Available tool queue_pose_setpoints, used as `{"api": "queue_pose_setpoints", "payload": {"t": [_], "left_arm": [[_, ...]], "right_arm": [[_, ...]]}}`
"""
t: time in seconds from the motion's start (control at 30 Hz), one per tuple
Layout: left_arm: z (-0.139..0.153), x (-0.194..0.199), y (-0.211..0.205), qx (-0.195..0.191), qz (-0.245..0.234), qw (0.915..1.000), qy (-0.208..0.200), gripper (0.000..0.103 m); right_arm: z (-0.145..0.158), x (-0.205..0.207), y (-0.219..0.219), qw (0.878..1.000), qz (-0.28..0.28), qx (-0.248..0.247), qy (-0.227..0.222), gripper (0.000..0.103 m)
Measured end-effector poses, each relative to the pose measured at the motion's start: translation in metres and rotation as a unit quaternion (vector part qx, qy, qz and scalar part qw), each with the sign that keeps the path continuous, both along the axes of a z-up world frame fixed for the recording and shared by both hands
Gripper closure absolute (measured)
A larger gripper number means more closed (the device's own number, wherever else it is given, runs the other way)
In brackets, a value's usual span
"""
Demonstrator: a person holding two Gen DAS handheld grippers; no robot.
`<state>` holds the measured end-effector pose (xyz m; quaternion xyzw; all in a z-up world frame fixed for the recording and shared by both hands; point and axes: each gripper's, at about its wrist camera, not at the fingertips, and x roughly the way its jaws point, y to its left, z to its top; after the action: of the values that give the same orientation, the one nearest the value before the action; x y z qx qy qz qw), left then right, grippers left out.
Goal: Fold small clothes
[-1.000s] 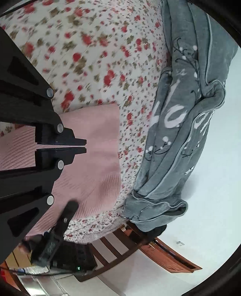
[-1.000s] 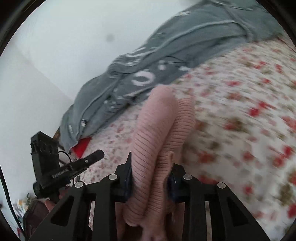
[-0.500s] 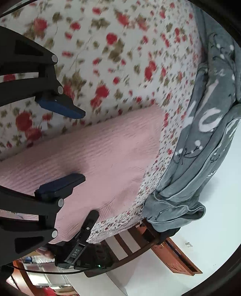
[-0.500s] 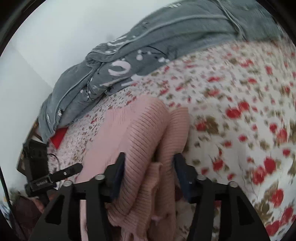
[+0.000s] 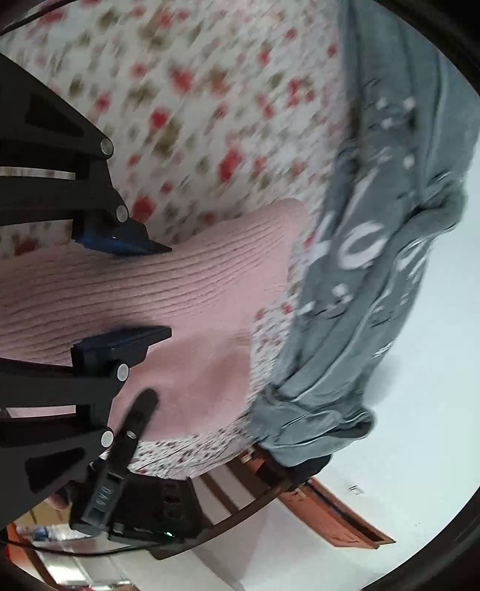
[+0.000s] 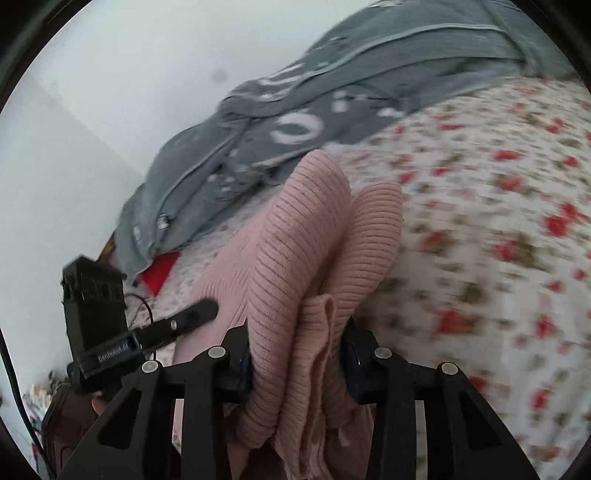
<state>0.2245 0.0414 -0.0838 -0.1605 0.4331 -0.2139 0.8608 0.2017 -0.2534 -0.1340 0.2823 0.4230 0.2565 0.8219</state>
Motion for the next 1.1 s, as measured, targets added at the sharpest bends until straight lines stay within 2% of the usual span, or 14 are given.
{"api": "queue_pose_setpoints", "payload": {"t": [0.13,0.23,0.3,0.43,0.5,0.57,0.6,0.67,0.73,0.83,0.9,0.97,1.03,1.1], "left_arm": [[-0.004,0.009,0.021,0.051,0.022,0.9983,0.016,0.067],[-0.038,0.015,0.022,0.098,0.032,0.9932,0.054,0.057],[-0.045,0.01,0.023,0.1,0.025,0.994,0.037,0.052],[-0.036,0.008,0.029,0.088,0.016,0.9958,0.019,0.047],[-0.031,0.006,0.027,0.094,0.011,0.9955,0.011,0.047],[-0.028,0.005,0.027,0.104,0.012,0.9945,0.003,0.047],[-0.028,0.003,0.026,0.105,0.013,0.9944,0.001,0.047],[-0.024,-0.001,0.024,0.098,0.013,0.9951,-0.002,0.047],[-0.019,-0.007,0.024,0.092,0.008,0.9957,-0.01,0.047],[-0.012,-0.015,0.023,0.075,-0.004,0.9969,-0.023,0.046],[-0.01,-0.017,0.018,0.065,-0.014,0.9974,-0.029,0.045],[-0.013,-0.02,0.006,0.073,-0.02,0.9967,-0.029,0.041],[-0.018,-0.028,-0.006,0.119,-0.01,0.9918,-0.045,0.04],[-0.022,-0.034,-0.014,0.156,-0.008,0.986,-0.059,0.039]], "right_arm": [[-0.01,0.021,0.03,1.0,0.026,0.015,0.004,0.062],[-0.03,0.037,0.045,0.996,0.017,-0.083,0.036,0.055],[-0.03,0.032,0.037,0.994,0.007,-0.11,0.016,0.045],[0.005,0.009,0.026,0.987,-0.036,-0.151,-0.04,0.046],[0.021,0.0,0.032,0.986,-0.031,-0.15,-0.07,0.046],[0.021,-0.003,0.046,0.988,-0.006,-0.138,-0.062,0.046],[0.016,-0.001,0.056,0.988,0.004,-0.147,-0.046,0.048],[-0.002,0.004,0.071,0.984,0.013,-0.174,-0.016,0.079],[-0.001,-0.004,0.068,0.985,-0.002,-0.165,-0.05,0.087],[0.015,-0.026,0.038,0.989,-0.032,-0.099,-0.105,0.087],[0.005,-0.022,0.037,0.987,-0.037,-0.133,-0.077,0.086],[-0.018,-0.01,0.047,0.985,-0.015,-0.17,-0.03,0.078],[-0.006,-0.014,0.046,0.981,-0.025,-0.187,-0.045,0.065],[0.011,-0.019,0.042,0.98,-0.047,-0.184,-0.064,0.062]]}}
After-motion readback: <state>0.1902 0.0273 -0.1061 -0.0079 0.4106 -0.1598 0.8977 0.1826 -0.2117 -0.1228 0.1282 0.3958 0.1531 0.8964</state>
